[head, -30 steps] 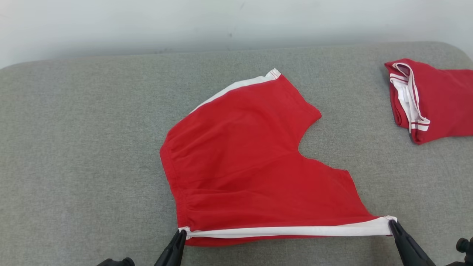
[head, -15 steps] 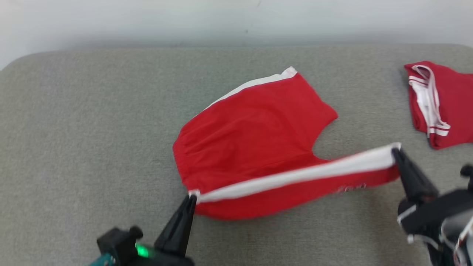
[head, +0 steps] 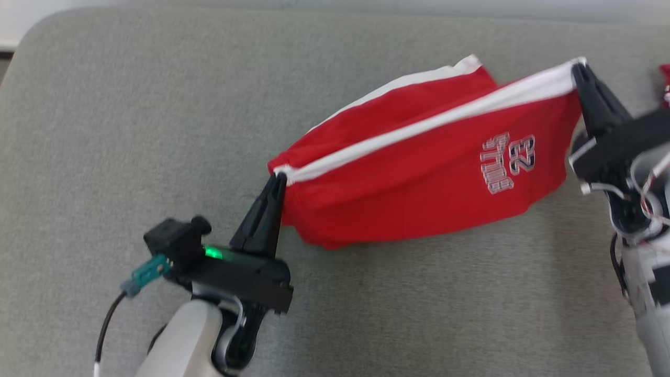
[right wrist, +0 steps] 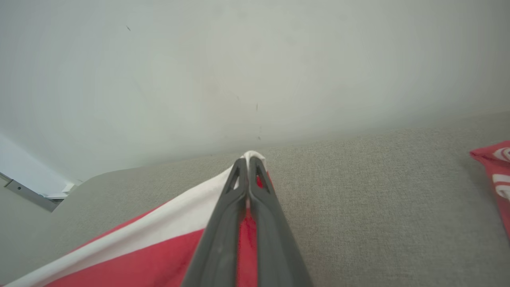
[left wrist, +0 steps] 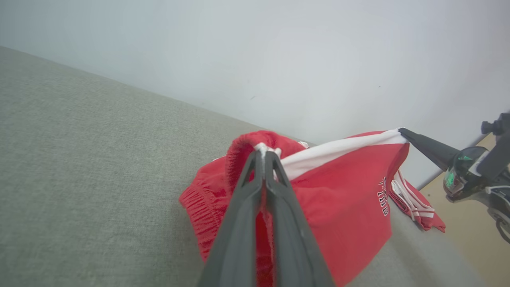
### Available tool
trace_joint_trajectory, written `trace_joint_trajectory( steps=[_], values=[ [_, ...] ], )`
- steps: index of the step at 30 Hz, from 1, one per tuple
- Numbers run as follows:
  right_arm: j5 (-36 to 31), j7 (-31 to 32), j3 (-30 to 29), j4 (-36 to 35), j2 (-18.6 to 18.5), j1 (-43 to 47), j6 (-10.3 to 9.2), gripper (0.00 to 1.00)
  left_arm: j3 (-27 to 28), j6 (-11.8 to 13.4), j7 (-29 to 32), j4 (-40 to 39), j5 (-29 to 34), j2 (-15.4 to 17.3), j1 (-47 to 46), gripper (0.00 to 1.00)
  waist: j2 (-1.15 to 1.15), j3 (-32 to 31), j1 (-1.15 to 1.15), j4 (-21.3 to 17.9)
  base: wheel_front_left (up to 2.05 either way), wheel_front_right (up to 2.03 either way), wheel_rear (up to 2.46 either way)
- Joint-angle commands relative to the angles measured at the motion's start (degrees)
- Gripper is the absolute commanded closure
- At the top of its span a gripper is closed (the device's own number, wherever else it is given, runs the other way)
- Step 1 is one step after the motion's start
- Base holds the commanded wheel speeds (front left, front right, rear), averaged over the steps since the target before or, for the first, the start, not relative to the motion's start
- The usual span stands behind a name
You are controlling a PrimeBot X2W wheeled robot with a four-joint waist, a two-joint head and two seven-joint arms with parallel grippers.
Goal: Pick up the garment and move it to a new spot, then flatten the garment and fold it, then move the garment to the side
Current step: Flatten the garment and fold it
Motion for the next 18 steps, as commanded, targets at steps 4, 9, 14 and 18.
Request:
trace_joint_trajectory(
  steps=[4, 9, 14, 18],
  values=[
    [-2.42, -2.33, 1.93, 10.36, 0.32, -9.99, -0.16, 1.00, 0.07, -0.27, -0.01, 5.26, -0.51, -1.42, -5.95, 1.00, -0.01, 5.29, -0.01, 4.36, 0.00, 0.00, 0.00],
    [-5.37, -5.23, 4.83, 19.83, 0.28, -17.14, -0.16, 1.00, -0.09, -0.35, -0.01, 8.19, -0.57, -2.17, -9.70, 1.00, -0.01, 6.96, -0.01, 5.86, 0.00, 0.00, 0.00],
    [-6.47, -7.87, 5.89, 26.35, 0.17, -21.44, -0.16, 1.00, 0.30, -0.33, -0.01, 9.20, 0.02, -2.37, -10.88, 1.00, -0.01, 7.83, -0.01, 6.35, 0.00, 0.00, 0.00],
    [-5.80, -10.19, 7.56, 30.93, 0.78, -23.68, -0.16, 0.08, -0.40, -0.37, -0.01, 9.95, 0.31, -2.45, -11.66, 0.60, -0.01, 7.98, -0.01, 6.36, 0.00, 0.00, 0.00]
  ],
)
